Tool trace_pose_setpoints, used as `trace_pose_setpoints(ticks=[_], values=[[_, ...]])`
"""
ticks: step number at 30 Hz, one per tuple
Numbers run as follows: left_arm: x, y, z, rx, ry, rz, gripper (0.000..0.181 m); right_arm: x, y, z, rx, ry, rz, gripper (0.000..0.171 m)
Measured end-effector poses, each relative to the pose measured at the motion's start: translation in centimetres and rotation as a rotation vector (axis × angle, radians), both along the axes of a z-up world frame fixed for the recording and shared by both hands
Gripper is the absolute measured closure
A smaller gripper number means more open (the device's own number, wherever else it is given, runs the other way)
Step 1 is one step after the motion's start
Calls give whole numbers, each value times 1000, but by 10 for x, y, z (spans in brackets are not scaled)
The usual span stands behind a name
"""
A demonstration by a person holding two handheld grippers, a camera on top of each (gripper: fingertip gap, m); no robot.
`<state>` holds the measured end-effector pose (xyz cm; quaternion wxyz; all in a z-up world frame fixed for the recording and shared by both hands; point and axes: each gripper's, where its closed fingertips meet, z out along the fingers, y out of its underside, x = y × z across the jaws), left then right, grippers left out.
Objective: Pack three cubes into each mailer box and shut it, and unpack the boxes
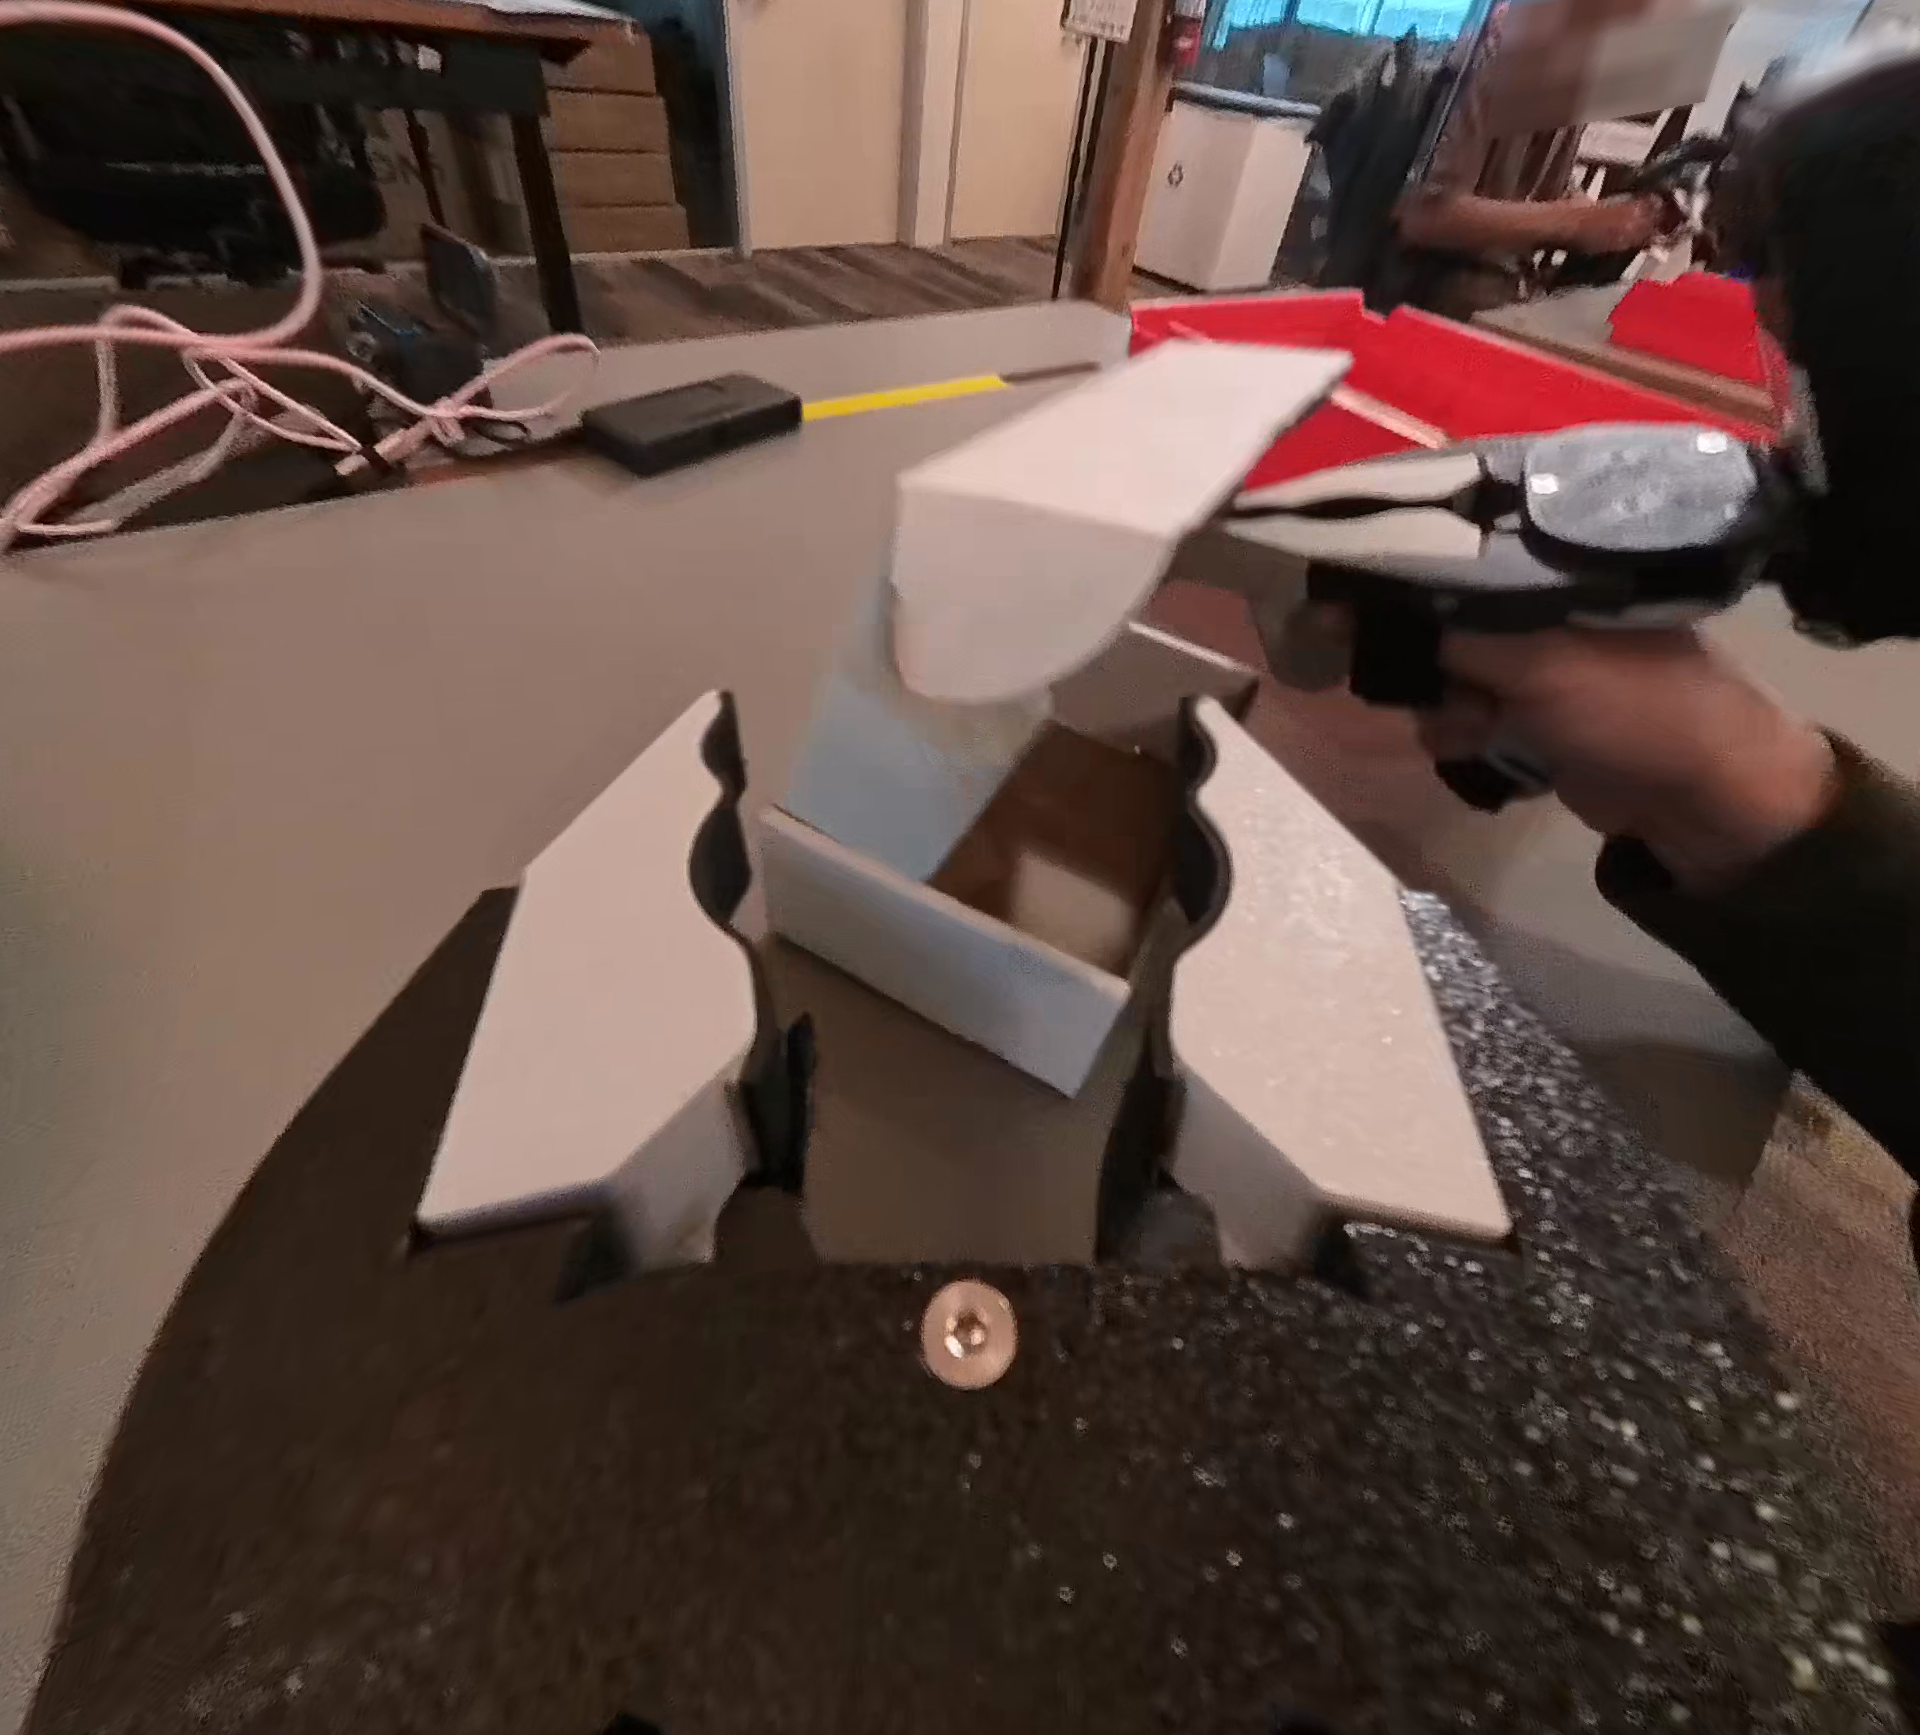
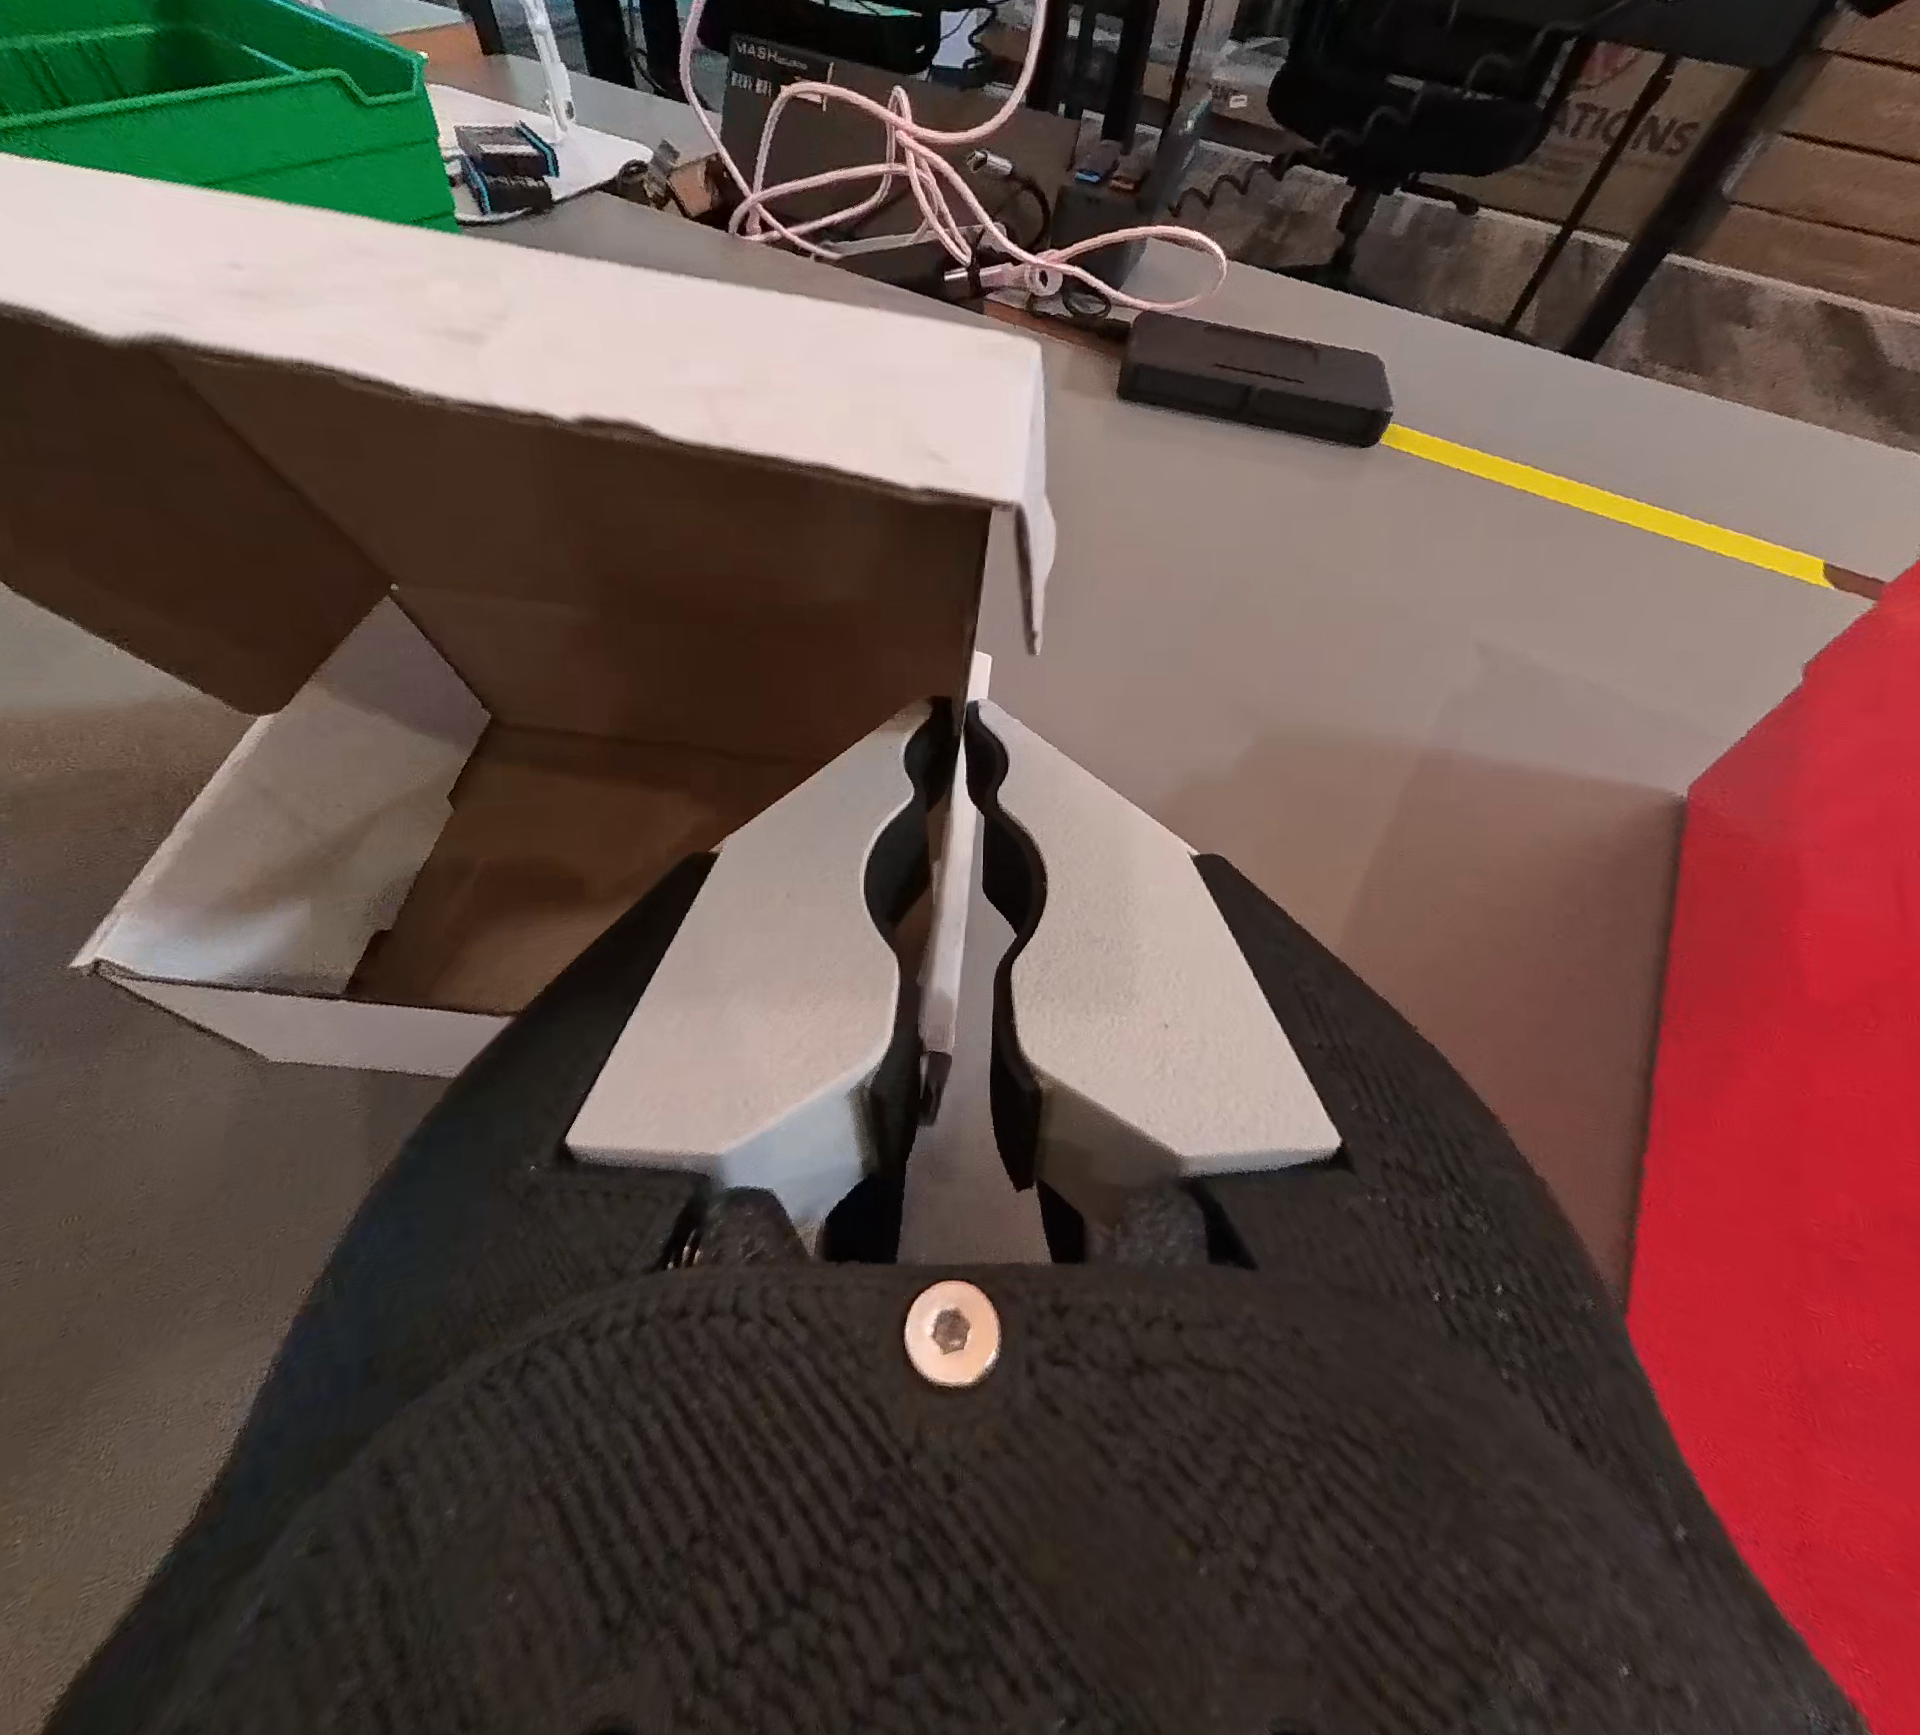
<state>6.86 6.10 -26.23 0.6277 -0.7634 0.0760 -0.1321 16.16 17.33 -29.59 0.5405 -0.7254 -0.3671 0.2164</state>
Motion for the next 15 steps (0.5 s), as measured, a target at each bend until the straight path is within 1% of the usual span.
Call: trace_pose_setpoints(ticks=[4, 6, 9, 12, 15], values=[[13, 1, -28, -60, 86, 6, 129, -1, -1, -3, 3, -10, -13, 171], [13, 5, -31, -60, 90, 8, 146, -1, -3, -3, 8, -14, -10, 170], [6, 11, -27, -51, 79, 27, 162, 1, -4, -3, 3, -12, -6, 170], [8, 16, -26, -65, 59, 9, 163, 0, -8, -10, -16, -27, 7, 168], [6, 18, -34, -106, 102, 12, 166, 0, -10, -16, -5, -74, 13, 165]])
